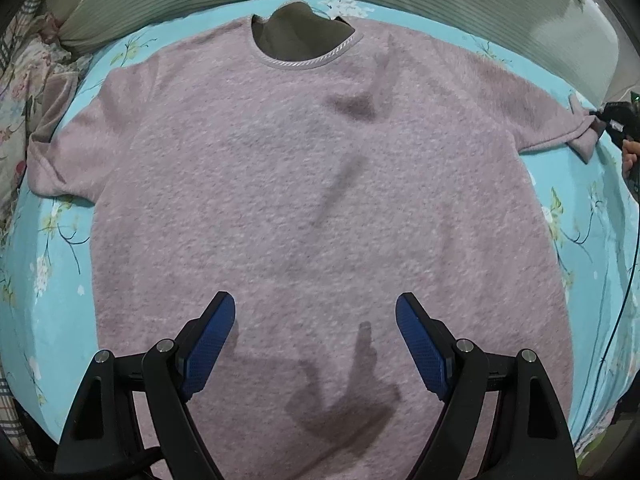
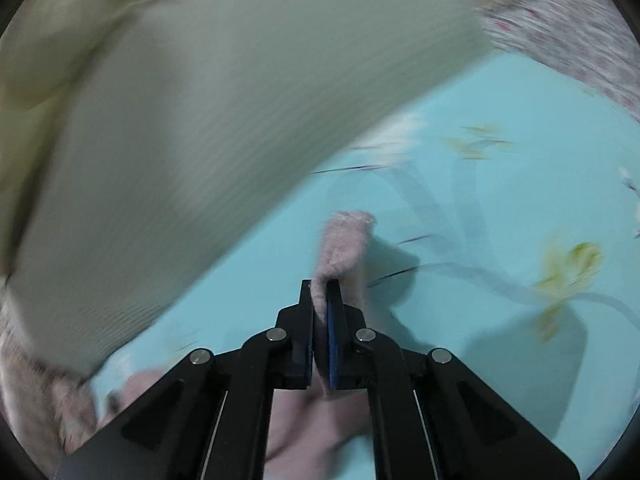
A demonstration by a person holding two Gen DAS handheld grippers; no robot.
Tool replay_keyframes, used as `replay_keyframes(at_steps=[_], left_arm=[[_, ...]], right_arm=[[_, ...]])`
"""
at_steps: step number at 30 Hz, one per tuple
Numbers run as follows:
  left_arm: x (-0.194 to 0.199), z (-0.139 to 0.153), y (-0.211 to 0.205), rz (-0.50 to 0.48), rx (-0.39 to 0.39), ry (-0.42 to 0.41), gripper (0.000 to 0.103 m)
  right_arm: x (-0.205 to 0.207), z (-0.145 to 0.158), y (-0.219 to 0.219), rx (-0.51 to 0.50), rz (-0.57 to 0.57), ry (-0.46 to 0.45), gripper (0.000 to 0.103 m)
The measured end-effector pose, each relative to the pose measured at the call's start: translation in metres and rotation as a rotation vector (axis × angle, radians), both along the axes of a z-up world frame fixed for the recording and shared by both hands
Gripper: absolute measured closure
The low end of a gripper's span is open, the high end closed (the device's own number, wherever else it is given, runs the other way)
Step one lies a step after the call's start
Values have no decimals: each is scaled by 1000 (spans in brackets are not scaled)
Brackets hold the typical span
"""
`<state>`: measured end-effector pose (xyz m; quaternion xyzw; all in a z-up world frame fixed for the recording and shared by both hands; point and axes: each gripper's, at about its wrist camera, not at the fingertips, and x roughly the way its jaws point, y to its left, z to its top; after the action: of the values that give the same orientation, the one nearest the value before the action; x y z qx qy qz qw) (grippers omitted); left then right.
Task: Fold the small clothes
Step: 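Grasp a sweater sleeve cuff with the right tool and lift it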
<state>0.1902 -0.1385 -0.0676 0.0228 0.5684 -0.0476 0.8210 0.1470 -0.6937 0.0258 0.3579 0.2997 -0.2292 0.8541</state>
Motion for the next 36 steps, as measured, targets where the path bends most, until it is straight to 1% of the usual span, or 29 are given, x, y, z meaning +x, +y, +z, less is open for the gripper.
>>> replay_keyframes(at_steps=[3, 5, 8, 10, 12, 13, 14, 16, 17, 19, 21, 23, 24, 27, 28, 29, 30, 31, 32, 33, 36], left_arm=[[4, 2, 2, -12, -15, -7, 20], [6, 6, 9, -12, -42, -10, 20], [7, 16, 28, 11, -99, -19, 20], [6, 21, 47, 37, -129, -31, 20], [5, 24, 64, 61, -158, -32, 20], [5, 24, 75, 78, -185, -21, 20], [6, 24, 88, 96, -230, -4, 20], [5, 25, 112, 127, -324, 5, 20], [4, 28, 123, 145, -350, -3, 20], [1, 30, 137, 159, -378, -20, 20], [2, 33, 151, 164, -395, -36, 20], [4, 32, 161, 159, -405, -38, 20], [5, 30, 164, 155, -409, -39, 20], [15, 22, 172, 121, -463, -26, 20], [20, 18, 175, 101, -489, -26, 20], [28, 15, 176, 85, -498, -22, 20], [32, 12, 176, 78, -496, -18, 20], [40, 8, 176, 66, -499, -10, 20], [52, 4, 175, 55, -504, 0, 20], [62, 1, 176, 50, -505, 6, 20], [99, -10, 171, 15, -515, 21, 20]], right_arm=[[9, 20, 73, 4, 157, -85, 97], [17, 25, 126, 26, 253, -137, 97], [33, 19, 207, 90, 385, -200, 97], [47, 8, 261, 139, 469, -224, 97], [61, -7, 318, 171, 555, -234, 97], [66, -15, 340, 195, 585, -241, 97], [75, -25, 369, 219, 624, -243, 97], [90, -41, 401, 208, 683, -221, 97], [94, -49, 421, 196, 713, -202, 97], [106, -69, 460, 205, 773, -167, 97], [114, -81, 488, 197, 813, -130, 97], [122, -98, 502, 225, 849, -90, 96], [127, -108, 511, 234, 868, -58, 93], [128, -127, 521, 260, 905, 52, 90], [123, -128, 516, 263, 913, 66, 90], [118, -127, 517, 256, 917, 68, 86], [110, -123, 513, 244, 915, 61, 76], [104, -117, 510, 235, 907, 53, 69], [96, -113, 502, 228, 895, 40, 56], [86, -107, 497, 212, 876, 25, 52], [59, -95, 472, 192, 818, 18, 53]])
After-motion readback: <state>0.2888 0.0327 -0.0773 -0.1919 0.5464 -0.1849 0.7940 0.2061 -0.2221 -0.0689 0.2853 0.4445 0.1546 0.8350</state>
